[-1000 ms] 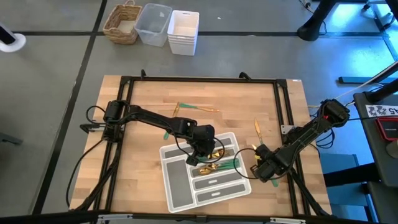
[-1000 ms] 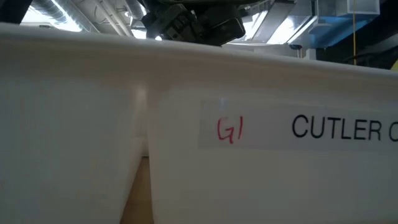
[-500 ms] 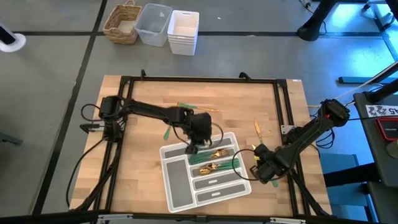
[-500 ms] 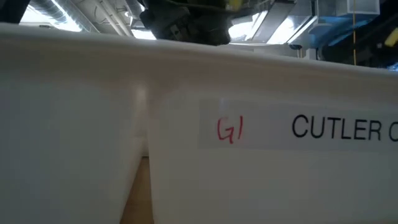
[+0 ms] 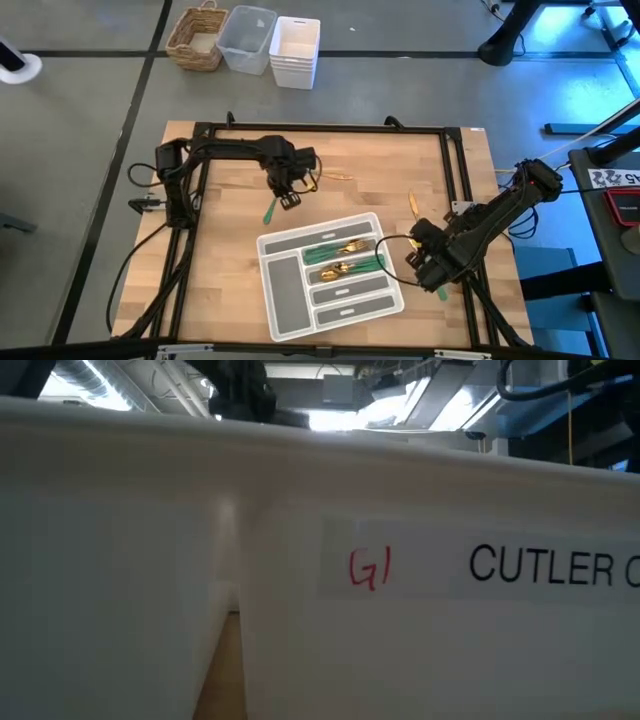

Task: Sort silverware
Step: Put the green knife into the white silverware tray

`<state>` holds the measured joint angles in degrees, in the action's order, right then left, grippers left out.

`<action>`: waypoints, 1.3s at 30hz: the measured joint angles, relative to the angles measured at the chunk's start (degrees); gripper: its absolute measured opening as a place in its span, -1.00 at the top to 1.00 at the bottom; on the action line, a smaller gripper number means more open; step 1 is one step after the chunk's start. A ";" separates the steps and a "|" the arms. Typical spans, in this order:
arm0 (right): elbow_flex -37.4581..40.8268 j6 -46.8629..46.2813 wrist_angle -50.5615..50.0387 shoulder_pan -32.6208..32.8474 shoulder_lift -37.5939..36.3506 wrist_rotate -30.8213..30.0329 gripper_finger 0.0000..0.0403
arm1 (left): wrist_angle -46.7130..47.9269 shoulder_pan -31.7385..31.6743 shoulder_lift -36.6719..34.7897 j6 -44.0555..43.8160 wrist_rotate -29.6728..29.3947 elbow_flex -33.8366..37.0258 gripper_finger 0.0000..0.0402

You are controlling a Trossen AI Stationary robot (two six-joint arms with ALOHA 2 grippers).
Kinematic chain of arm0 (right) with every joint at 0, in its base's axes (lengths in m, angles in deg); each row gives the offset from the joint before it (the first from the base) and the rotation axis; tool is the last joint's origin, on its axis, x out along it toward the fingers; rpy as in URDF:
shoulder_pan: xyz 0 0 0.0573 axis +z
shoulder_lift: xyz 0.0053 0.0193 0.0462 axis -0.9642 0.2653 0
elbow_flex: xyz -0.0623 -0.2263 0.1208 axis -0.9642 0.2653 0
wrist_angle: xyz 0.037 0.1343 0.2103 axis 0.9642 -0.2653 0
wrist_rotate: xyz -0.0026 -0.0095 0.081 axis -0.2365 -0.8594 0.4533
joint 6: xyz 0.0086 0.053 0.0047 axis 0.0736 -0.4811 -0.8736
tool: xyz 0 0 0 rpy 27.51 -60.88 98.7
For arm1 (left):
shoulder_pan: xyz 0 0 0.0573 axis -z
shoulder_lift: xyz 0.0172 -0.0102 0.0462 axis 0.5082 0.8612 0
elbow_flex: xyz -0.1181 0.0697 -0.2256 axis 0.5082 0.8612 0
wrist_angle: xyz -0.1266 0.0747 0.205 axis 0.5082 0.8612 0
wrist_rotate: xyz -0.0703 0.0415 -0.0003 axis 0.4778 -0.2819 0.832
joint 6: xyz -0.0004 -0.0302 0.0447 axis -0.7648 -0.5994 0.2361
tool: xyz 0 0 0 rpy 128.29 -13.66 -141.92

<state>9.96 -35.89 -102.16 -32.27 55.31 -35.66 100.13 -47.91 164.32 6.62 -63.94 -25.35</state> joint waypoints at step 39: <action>-0.02 20.76 -4.98 -9.51 -7.54 -10.12 1.00 | -18.02 -3.26 -0.26 -14.72 -1.43 16.42 0.41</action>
<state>9.95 -15.13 -107.15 -41.78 47.77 -45.78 82.11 -51.17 164.06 -8.11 -65.37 -8.93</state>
